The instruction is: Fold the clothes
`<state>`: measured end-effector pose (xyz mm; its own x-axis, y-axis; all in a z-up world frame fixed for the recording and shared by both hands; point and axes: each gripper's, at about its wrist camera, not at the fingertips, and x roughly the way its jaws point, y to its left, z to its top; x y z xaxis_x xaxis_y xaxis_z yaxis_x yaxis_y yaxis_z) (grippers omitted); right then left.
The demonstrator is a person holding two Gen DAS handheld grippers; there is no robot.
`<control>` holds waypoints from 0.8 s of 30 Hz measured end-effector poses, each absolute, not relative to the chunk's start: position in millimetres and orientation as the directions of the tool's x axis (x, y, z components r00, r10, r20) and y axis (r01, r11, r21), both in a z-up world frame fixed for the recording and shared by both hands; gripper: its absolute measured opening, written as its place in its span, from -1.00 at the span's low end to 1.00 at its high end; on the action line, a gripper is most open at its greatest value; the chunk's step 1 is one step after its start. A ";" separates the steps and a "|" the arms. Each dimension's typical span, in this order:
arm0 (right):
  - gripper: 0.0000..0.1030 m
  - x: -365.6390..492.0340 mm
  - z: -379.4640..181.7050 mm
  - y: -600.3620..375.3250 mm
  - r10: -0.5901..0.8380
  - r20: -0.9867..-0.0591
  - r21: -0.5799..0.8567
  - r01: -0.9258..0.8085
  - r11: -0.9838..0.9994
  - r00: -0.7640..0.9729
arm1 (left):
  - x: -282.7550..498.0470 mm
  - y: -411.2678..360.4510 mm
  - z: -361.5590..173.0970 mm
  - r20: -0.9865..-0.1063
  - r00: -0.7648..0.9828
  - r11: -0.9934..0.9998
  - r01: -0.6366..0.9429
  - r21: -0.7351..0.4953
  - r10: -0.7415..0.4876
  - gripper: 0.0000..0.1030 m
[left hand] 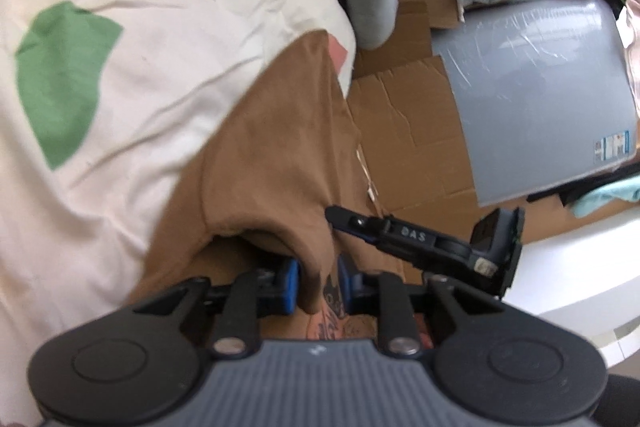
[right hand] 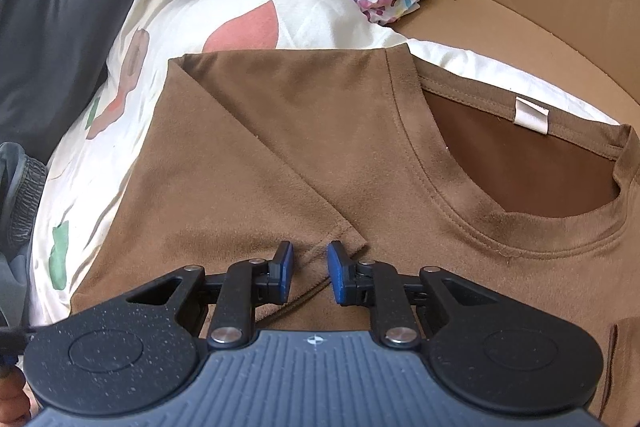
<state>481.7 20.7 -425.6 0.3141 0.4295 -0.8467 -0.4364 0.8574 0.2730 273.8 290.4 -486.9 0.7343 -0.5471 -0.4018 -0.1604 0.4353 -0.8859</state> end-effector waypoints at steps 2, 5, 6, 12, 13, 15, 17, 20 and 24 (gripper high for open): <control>-0.52 481.3 -426.0 20.8 0.429 -0.847 0.273 -0.434 0.858 0.315 | 275.2 288.7 -490.1 -0.418 0.731 0.442 -0.177 -0.879 -0.539 -0.56; -0.52 481.6 -426.4 21.2 0.428 -0.847 0.275 -0.430 0.860 0.315 | 279.8 282.3 -494.8 -0.437 0.720 0.452 -0.191 -0.871 -0.538 -0.55; -0.52 481.9 -426.3 21.1 0.428 -0.847 0.276 -0.429 0.860 0.314 | 282.1 279.7 -495.4 -0.439 0.714 0.454 -0.188 -0.871 -0.546 -0.55; -0.52 482.2 -424.1 22.0 0.423 -0.848 0.269 -0.429 0.863 0.319 | 283.7 264.6 -504.6 -0.459 0.652 0.431 -0.218 -0.876 -0.604 -0.89; -0.52 482.0 -423.4 22.2 0.422 -0.847 0.266 -0.430 0.862 0.323 | 282.0 264.3 -507.1 -0.461 0.647 0.423 -0.229 -0.877 -0.607 -0.88; -0.52 481.3 -421.0 22.3 0.417 -0.845 0.257 -0.430 0.865 0.335 | 277.5 266.6 -511.4 -0.457 0.646 0.396 -0.252 -0.883 -0.611 -0.88; -0.51 480.9 -418.7 22.2 0.421 -0.841 0.261 -0.427 0.866 0.339 | 273.8 269.5 -514.8 -0.449 0.651 0.369 -0.267 -0.890 -0.612 -0.88; -0.50 479.0 -415.5 21.9 0.422 -0.840 0.255 -0.437 0.863 0.342 | 272.3 270.8 -517.7 -0.456 0.648 0.372 -0.273 -0.887 -0.610 -0.88; -0.50 476.1 -410.8 19.4 0.412 -0.840 0.238 -0.443 0.865 0.354 | 268.1 277.7 -513.4 -0.461 0.660 0.377 -0.277 -0.884 -0.594 -0.89</control>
